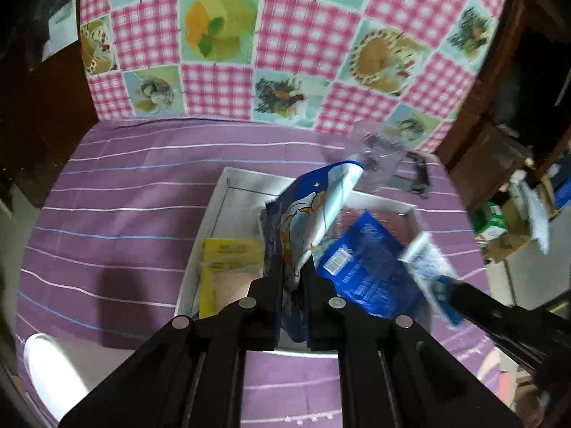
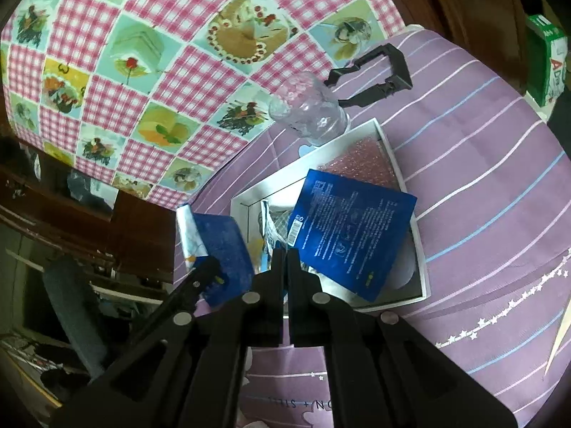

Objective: Organize soft objects

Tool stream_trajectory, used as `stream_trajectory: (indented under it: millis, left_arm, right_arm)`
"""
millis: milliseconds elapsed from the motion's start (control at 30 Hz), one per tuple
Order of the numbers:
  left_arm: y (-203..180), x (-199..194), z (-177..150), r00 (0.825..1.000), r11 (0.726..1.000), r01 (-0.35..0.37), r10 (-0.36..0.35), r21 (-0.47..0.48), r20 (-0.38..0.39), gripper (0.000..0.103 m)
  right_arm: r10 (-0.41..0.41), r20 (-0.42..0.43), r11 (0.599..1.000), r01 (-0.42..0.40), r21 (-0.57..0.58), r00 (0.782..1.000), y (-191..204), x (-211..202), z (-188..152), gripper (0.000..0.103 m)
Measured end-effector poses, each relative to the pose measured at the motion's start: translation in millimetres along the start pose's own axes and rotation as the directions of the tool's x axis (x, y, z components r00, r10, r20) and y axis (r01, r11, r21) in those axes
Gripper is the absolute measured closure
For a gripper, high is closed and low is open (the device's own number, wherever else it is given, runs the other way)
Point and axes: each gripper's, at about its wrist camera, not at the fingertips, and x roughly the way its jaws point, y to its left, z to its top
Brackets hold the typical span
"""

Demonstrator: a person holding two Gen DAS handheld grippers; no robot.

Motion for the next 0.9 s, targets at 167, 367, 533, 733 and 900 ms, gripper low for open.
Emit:
stream_trajectory:
  millis: [167,367,533,733,900]
  left_arm:
    - [-14.5,34.2,-7.4,0.988,0.987,-0.152,0.153,0.054,-0.015,0.095]
    - [-24.1,42.6,-14.2,0.998,0.998,0.022,-0.018,0.062,-0.068,0.064]
    - [-21.5,39.2,-13.0,0.994,0.995,0.094,-0.092,0.031,-0.063,0.032]
    - [-18.7,20.0,-9.1,0.992,0.992,0.126,-0.126,0.023,0.029,0.031]
    - [-18.7,8.0,-7.6,0.991,0.993,0.113,-0.115,0.031,0.068,0.031]
  right_arm:
    - [-0.017,0.028,1.0,0.017,0.018,0.999,-9.1,-4.4,3.7,0.101]
    - [-0.002,0.016,0.999,0.001,0.054,1.0,-25.7,4.9,9.0,0.1]
    - [0.038,-0.001,0.995,-0.038,0.09,0.999,-41.4,18.6,12.2,0.1]
    - [0.13,0.023,0.979,-0.132,0.154,0.991,-52.7,31.2,12.6,0.097]
    - [0.136,0.059,0.977,-0.144,0.16,0.989,-49.6,24.0,11.2,0.077]
